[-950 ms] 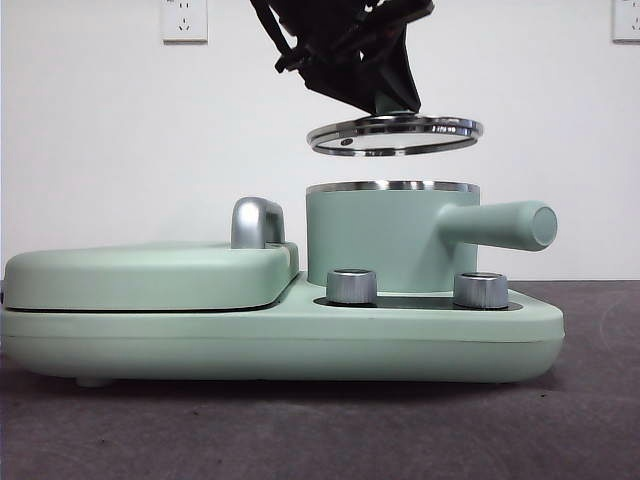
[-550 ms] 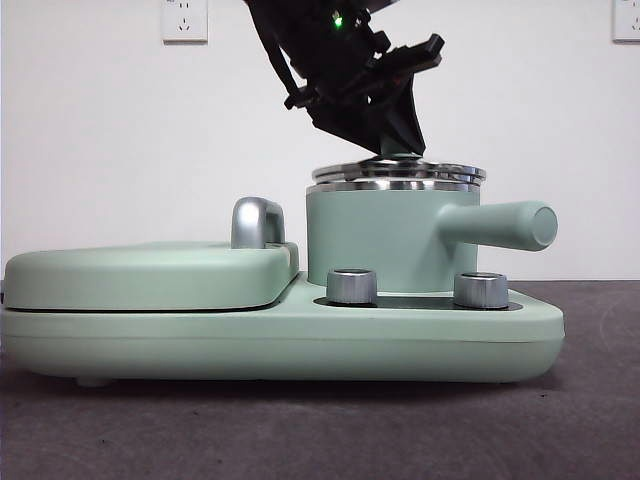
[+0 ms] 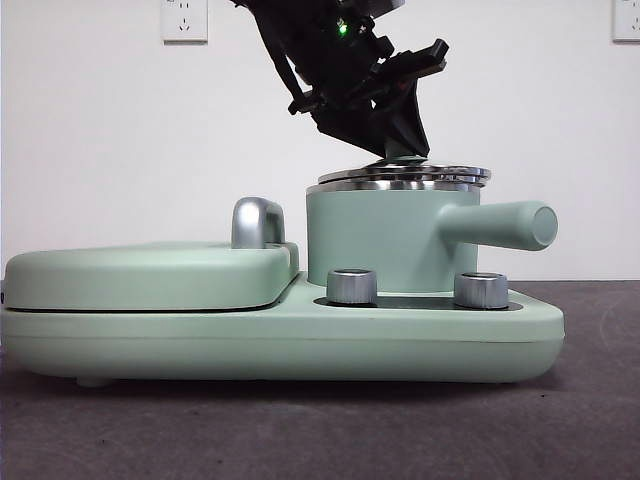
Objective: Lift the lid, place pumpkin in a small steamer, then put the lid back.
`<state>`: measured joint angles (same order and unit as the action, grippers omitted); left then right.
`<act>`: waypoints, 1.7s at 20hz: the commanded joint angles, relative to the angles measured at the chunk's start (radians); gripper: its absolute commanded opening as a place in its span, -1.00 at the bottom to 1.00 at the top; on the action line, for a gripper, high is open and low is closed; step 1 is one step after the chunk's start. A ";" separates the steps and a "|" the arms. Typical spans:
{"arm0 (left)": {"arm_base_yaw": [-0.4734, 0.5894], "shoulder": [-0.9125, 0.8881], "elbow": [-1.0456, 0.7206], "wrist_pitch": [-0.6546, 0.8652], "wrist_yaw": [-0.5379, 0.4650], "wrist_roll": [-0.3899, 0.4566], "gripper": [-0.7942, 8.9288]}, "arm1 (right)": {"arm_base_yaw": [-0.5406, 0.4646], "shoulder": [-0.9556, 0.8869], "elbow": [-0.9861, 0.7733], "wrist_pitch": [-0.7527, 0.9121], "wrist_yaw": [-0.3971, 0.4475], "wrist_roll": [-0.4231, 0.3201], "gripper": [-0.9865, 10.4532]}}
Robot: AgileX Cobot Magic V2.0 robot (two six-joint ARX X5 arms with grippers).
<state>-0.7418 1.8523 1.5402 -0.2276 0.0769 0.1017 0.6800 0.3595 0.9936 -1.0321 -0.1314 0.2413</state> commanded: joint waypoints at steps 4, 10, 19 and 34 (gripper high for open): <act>-0.004 0.031 0.049 -0.061 -0.018 -0.035 -0.81 | 0.008 0.003 0.008 0.011 0.002 0.021 0.11; -0.003 0.031 0.111 -0.126 -0.045 -0.035 -0.81 | 0.007 0.004 0.008 0.015 0.003 0.031 0.11; -0.004 0.046 0.108 -0.169 -0.042 0.031 -0.81 | 0.007 0.004 0.008 0.015 0.002 0.040 0.11; 0.029 0.080 0.108 -0.144 0.265 0.249 -0.81 | 0.007 0.004 0.008 0.015 0.008 0.066 0.11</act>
<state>-0.6941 1.8954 1.6318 -0.3565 0.3065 0.3531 0.6800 0.3595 0.9936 -1.0279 -0.1272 0.2932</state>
